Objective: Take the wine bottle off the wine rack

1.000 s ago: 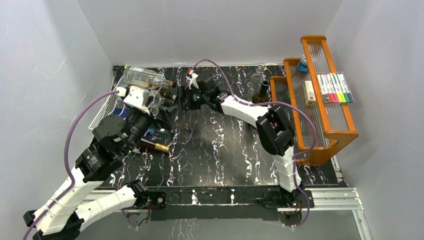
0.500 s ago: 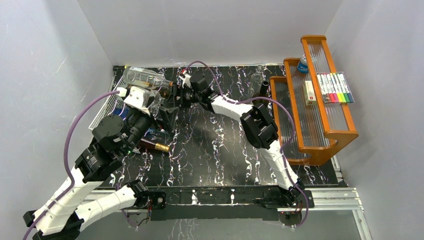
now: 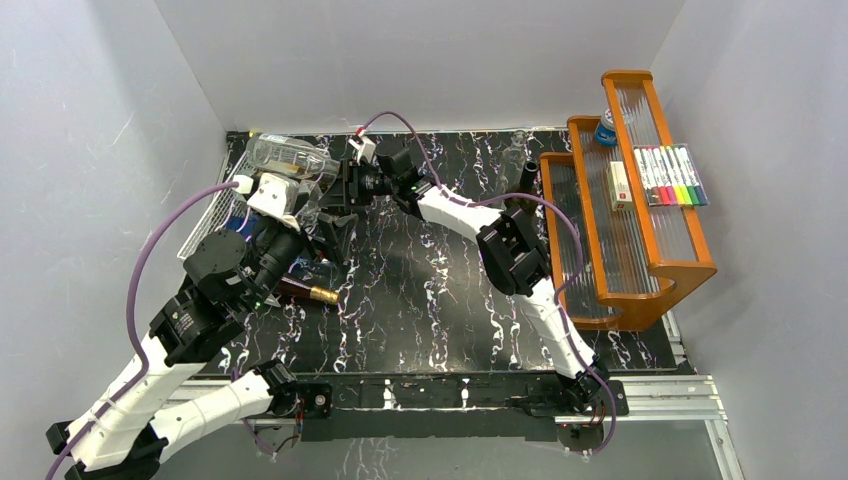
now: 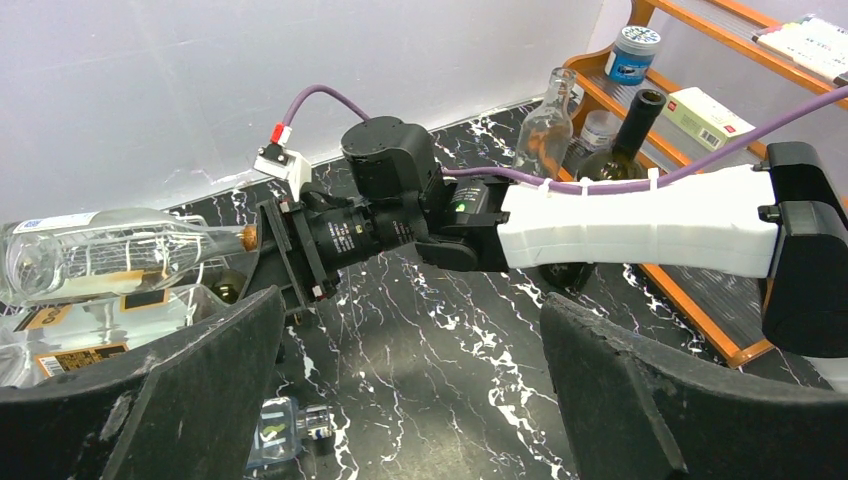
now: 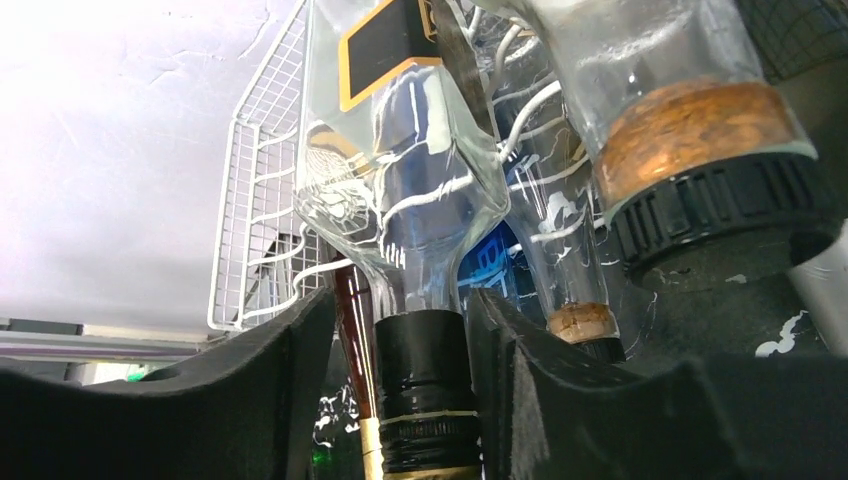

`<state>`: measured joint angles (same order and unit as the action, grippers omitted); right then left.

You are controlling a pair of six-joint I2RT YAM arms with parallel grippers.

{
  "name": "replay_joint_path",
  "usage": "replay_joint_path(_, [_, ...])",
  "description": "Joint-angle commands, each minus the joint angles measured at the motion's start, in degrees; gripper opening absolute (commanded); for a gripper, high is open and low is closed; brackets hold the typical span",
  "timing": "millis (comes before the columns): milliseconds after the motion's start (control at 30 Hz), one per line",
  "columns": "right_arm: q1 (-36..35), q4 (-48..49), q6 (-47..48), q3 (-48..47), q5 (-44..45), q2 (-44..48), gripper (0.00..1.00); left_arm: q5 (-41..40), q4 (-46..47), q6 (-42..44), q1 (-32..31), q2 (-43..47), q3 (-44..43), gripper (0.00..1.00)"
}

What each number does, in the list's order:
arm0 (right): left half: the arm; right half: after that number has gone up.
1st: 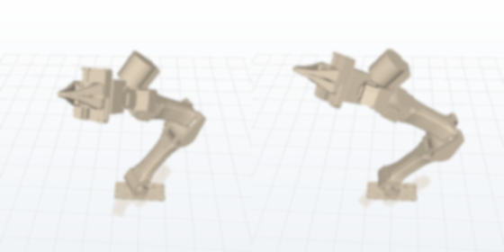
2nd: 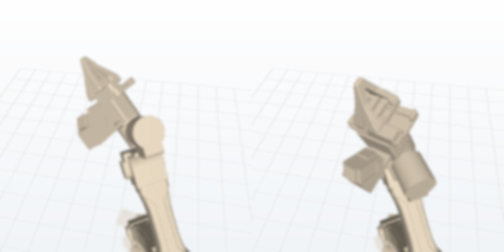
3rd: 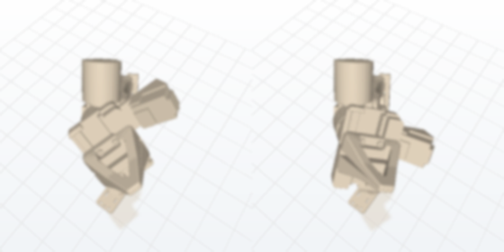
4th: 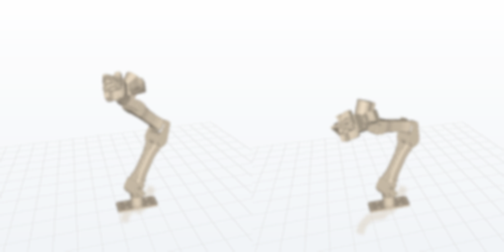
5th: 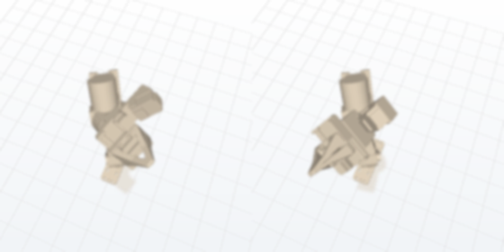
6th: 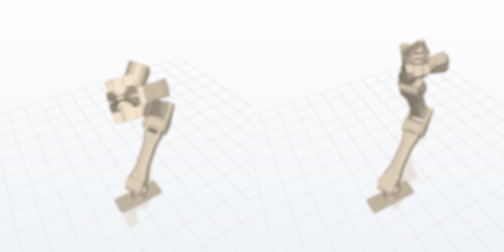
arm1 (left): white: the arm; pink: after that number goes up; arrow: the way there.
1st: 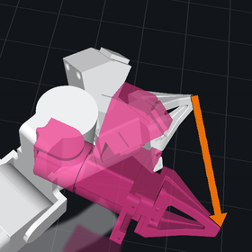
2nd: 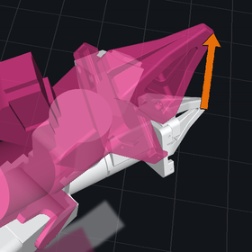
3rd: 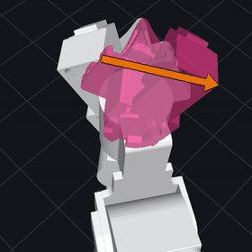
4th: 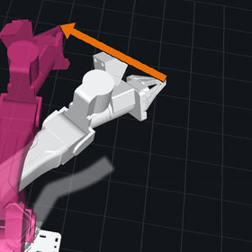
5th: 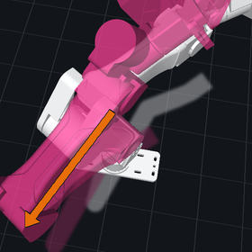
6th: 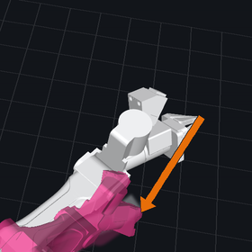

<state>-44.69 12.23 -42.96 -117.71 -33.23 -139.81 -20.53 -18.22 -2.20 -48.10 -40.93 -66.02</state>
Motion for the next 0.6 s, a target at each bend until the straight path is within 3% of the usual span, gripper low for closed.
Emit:
replay_joint_path(0, [0.01,3.12,-0.85,-3.66,-2.71,-1.17,0.57,0.23,1.19,-0.28,0.32,0.32,-0.59,0.98])
replay_joint_path(167, [0.0,4.7,-1.77,-2.65,-2.92,-0.04,0.36,0.39,0.98,-0.1,0.29,-0.65,-1.0,0.98])
replay_joint_path(200, [-0.03,6.51,-3.13,-1.46,-3.21,1.17,0.21,0.44,1.06,-0.16,0.34,-1.07,-1.13,0.98])
replay_joint_path(233, [0.03,7.19,-3.7,-0.98,-3.3,1.67,0.17,0.44,1.14,-0.23,0.29,-1.15,-1.09,0.98])
replay_joint_path(467, [0.0,13.49,-9.73,3.49,-4.88,5.67,0.0,0.32,1.39,-1.13,0.29,-1.85,-0.45,0.98])
replay_joint_path(567, [-0.01,15.56,-11.55,5.9,-5.41,7.76,0.0,0.32,1.6,-1.33,0.36,-2.37,-0.43,0.98])
